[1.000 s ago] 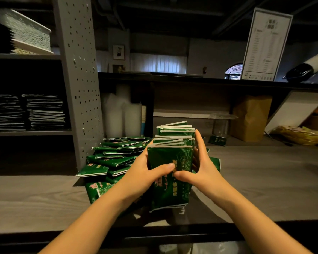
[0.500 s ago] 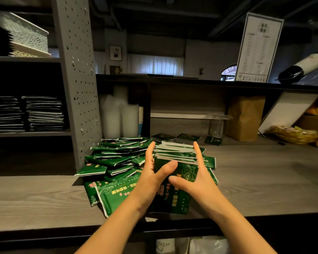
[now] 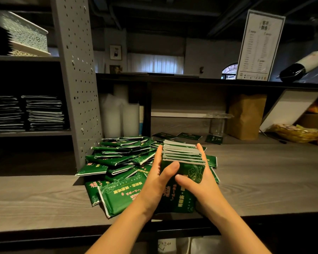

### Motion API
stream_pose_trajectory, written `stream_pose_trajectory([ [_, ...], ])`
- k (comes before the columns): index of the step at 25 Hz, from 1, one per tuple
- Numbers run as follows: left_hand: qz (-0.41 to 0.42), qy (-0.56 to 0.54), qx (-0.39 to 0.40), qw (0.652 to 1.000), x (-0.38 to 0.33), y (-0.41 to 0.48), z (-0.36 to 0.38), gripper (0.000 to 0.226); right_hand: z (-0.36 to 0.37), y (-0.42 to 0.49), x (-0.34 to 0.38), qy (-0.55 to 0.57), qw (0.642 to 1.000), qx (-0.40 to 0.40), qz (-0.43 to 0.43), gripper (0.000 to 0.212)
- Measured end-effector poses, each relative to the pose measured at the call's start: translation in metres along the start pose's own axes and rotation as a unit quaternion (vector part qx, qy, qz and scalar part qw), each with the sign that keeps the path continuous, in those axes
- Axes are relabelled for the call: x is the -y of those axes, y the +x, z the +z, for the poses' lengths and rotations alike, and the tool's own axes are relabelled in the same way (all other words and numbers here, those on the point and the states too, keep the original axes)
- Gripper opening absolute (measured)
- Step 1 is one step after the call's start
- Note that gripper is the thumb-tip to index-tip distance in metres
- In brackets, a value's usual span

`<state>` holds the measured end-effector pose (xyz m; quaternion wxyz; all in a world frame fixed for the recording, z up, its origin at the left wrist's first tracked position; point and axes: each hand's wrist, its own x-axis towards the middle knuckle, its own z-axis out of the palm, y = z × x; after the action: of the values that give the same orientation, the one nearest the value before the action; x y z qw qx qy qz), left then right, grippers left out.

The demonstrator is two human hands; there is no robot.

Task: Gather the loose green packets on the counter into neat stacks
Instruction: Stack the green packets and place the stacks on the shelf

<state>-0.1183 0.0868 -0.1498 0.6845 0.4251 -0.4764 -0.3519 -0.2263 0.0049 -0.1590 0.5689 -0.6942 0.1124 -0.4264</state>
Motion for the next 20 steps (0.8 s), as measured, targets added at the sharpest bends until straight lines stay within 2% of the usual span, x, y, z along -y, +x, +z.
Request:
stream_pose_trajectory([
  [6,0.003,-0.022,0.002,1.0,0.004,0.002,0.004,0.135,-0.001,0.007,0.0,-0.031,1.0,0.002,0.005,0.122],
  [8,0.016,-0.024,-0.003,1.0,0.003,0.0,0.004,0.127,-0.003,0.007,0.001,-0.034,0.999,-0.001,0.003,0.12],
  [11,0.012,-0.034,-0.022,0.999,0.004,-0.002,0.003,0.106,-0.005,0.001,-0.001,-0.028,0.999,-0.023,-0.01,0.109],
  [15,0.018,-0.024,-0.022,0.999,0.01,-0.002,0.005,0.106,-0.004,-0.001,0.001,-0.049,0.998,0.006,-0.026,0.094],
  [20,0.023,-0.002,-0.049,0.999,0.011,-0.002,0.006,0.096,-0.004,-0.003,0.008,-0.06,0.996,0.067,-0.013,0.108],
])
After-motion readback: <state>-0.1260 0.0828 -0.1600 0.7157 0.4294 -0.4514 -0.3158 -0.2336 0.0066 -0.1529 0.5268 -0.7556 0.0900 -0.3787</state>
